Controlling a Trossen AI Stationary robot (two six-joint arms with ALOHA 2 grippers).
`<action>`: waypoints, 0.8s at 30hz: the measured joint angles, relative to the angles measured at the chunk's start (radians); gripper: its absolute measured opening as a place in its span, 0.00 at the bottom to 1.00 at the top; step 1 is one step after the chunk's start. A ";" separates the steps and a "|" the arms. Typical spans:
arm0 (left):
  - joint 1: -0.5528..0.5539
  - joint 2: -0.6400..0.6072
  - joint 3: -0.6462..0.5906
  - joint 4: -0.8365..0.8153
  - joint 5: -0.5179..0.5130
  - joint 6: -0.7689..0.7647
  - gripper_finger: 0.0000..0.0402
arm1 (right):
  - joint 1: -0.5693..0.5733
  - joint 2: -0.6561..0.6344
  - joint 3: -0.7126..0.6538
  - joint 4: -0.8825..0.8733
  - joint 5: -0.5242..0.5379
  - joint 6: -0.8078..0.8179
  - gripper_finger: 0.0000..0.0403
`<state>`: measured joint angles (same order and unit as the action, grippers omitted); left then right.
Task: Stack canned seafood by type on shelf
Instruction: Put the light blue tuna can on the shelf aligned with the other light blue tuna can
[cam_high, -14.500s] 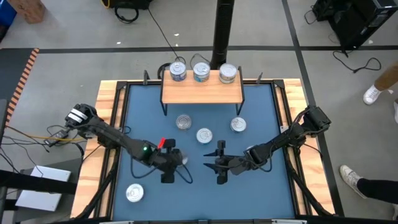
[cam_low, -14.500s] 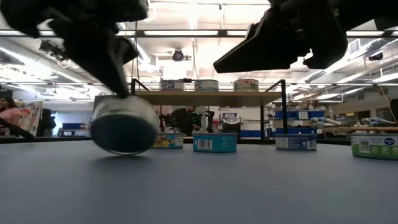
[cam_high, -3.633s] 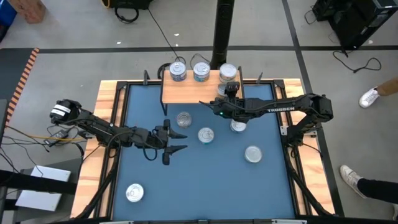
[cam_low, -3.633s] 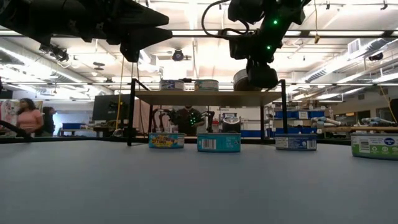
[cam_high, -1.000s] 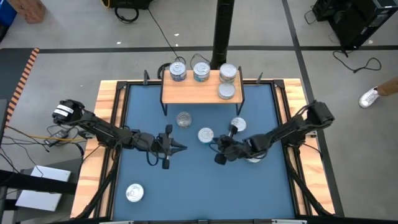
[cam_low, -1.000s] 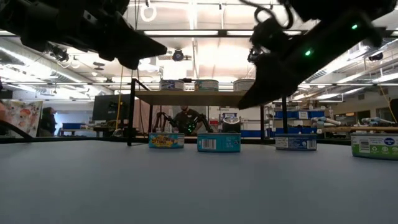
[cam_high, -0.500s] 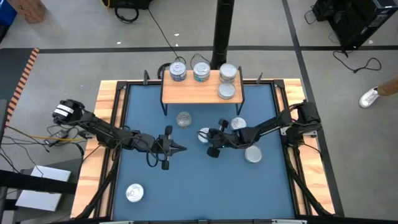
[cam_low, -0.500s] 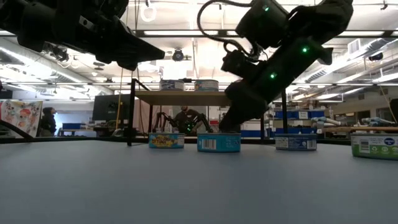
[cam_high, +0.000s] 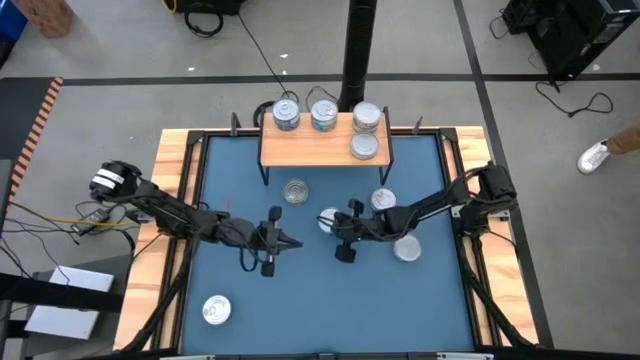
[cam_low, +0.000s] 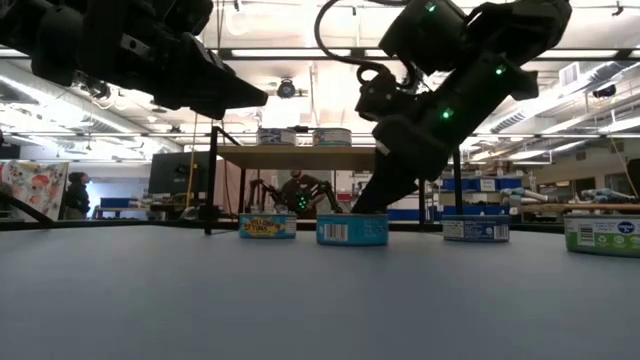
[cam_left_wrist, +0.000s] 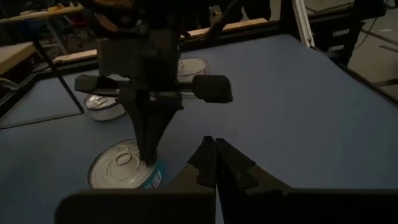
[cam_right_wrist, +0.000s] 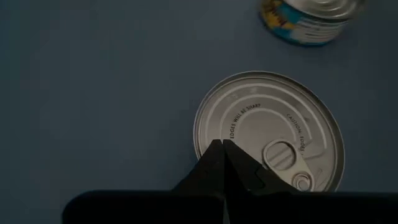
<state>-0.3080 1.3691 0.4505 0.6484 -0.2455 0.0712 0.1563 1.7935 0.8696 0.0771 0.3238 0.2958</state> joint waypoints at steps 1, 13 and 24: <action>0.000 0.009 0.005 0.004 0.000 0.001 0.01 | 0.008 0.000 0.000 0.000 -0.002 0.000 0.01; -0.003 0.014 0.006 0.011 -0.006 0.003 0.01 | 0.066 -0.003 0.077 -0.062 0.067 -0.027 0.01; -0.003 0.014 0.006 0.003 0.020 0.003 0.01 | 0.016 -0.003 0.082 -0.218 0.203 0.095 0.01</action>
<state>-0.3107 1.3827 0.4564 0.6516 -0.2253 0.0738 0.1722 1.7905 0.9520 -0.1410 0.5265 0.3903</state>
